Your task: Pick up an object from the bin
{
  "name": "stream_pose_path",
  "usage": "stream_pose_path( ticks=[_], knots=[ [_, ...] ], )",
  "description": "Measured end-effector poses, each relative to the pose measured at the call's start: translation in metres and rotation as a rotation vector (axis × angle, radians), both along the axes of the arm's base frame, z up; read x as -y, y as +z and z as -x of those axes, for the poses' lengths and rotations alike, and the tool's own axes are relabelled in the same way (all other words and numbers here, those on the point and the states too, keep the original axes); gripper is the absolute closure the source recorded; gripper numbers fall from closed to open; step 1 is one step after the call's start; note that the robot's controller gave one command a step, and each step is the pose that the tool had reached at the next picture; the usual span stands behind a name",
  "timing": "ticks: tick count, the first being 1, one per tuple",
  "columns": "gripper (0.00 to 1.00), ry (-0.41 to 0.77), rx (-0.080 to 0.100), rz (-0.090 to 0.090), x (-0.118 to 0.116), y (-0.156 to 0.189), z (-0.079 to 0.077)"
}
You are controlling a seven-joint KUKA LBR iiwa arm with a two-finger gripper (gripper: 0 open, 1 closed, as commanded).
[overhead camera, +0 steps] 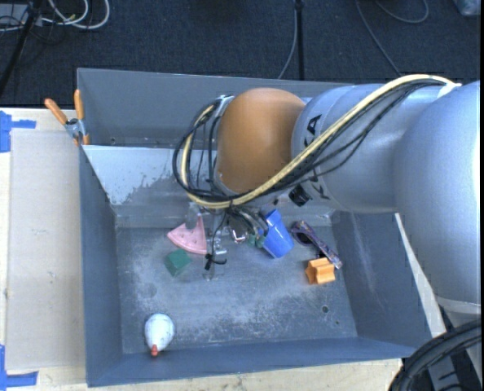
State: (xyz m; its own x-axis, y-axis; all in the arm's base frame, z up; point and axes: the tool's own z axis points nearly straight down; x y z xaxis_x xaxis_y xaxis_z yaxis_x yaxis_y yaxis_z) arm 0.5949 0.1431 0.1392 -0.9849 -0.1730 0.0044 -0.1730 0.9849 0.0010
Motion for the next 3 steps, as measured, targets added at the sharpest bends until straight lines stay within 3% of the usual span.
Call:
stream_pose_path(
  ticks=[1,2,3],
  knots=[
    [0.00,0.016,-0.008,0.001,0.001,-0.065,0.000],
    [1.00,0.022,0.000,-0.003,-0.001,-0.082,-0.005],
    [1.00,0.023,0.000,-0.003,-0.001,-0.080,-0.004]
  ],
)
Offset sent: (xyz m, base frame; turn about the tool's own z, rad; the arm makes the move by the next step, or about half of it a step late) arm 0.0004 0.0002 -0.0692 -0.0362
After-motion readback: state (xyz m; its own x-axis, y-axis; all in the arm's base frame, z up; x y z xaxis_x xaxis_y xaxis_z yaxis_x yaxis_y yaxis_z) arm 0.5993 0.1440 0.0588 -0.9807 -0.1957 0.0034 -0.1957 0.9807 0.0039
